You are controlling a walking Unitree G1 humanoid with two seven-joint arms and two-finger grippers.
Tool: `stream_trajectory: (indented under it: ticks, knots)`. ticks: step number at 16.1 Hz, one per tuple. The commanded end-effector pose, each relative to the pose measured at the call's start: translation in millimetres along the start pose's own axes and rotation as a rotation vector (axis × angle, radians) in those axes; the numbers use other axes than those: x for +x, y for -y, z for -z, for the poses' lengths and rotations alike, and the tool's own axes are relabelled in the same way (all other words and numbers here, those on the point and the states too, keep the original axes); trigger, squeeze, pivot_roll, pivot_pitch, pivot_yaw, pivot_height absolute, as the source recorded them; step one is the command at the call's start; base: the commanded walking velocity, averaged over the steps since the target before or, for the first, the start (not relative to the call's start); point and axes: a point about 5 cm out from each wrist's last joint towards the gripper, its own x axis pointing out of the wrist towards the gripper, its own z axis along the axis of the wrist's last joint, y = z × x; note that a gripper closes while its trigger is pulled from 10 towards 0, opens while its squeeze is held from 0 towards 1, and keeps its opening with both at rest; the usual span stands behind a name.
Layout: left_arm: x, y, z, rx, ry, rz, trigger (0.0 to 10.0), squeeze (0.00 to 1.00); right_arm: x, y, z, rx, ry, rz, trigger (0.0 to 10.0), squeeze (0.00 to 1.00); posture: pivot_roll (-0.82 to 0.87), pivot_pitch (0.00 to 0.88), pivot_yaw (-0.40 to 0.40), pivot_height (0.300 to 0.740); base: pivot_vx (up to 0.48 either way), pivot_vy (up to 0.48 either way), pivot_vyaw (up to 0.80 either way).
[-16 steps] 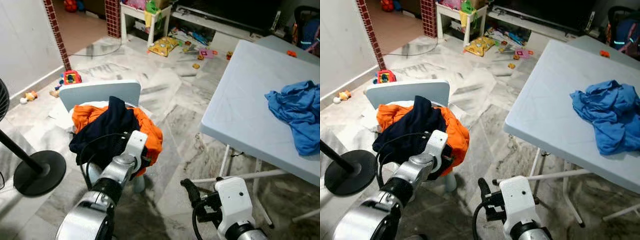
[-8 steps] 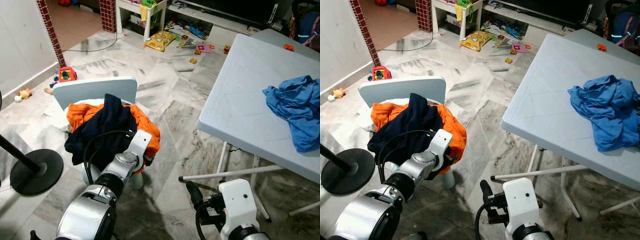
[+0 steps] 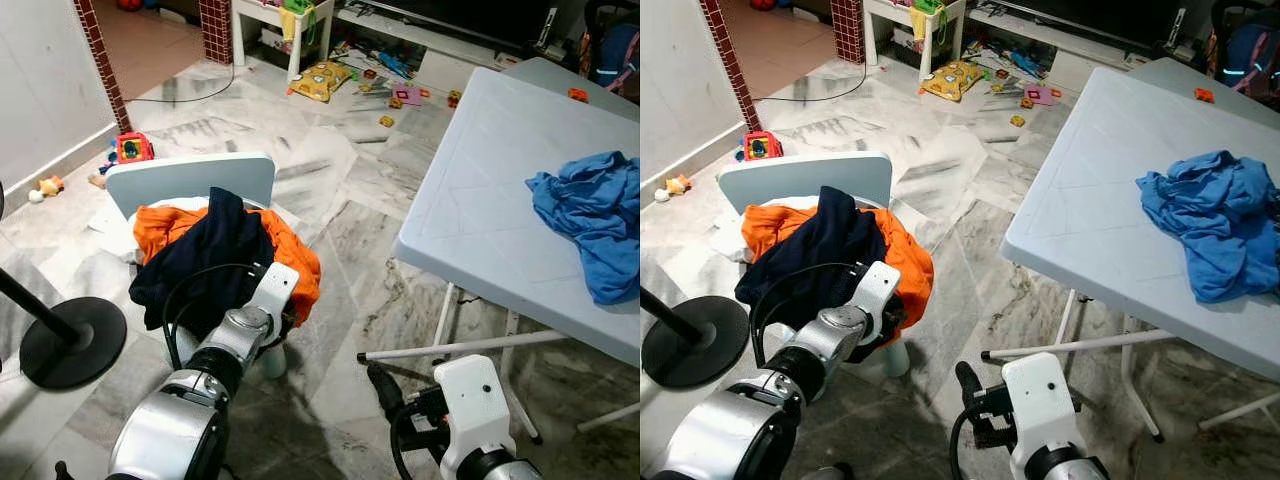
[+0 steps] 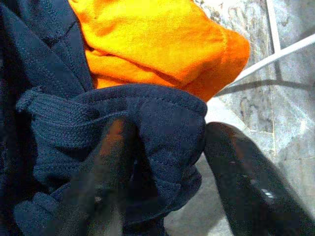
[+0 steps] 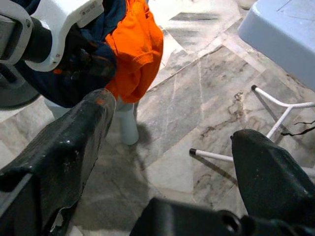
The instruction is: Hang hanger
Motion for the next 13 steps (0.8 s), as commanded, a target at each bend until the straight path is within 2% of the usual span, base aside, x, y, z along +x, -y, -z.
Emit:
stream_trajectory:
  ticks: [1,2,3,13]
  knots:
    - [0.7,3.8,3.4,0.005,-0.018,0.017,10.0,0.00,-1.5,1.5,-1.7,-0.001,0.001,0.009,10.0,0.00,-0.11,0.130,-0.144,0.740,0.000,0.000,0.00]
    - [0.6,3.1,3.9,-0.001,-0.016,0.018,7.5,0.00,-0.7,1.4,-1.6,-0.001,0.000,0.008,10.0,0.00,-0.11,0.130,-0.143,0.740,0.000,0.000,0.00]
    - [0.5,3.2,3.8,-0.009,-0.005,0.026,0.0,0.00,-0.2,1.2,-1.4,-0.001,-0.001,0.007,10.0,0.00,-0.11,0.130,-0.143,0.740,0.000,0.000,0.00]
    - [0.3,2.1,2.8,-0.017,0.010,0.031,0.0,0.00,5.4,5.9,-3.2,-0.006,0.003,0.011,10.0,0.00,-0.11,0.115,-0.140,0.740,0.000,0.000,0.00]
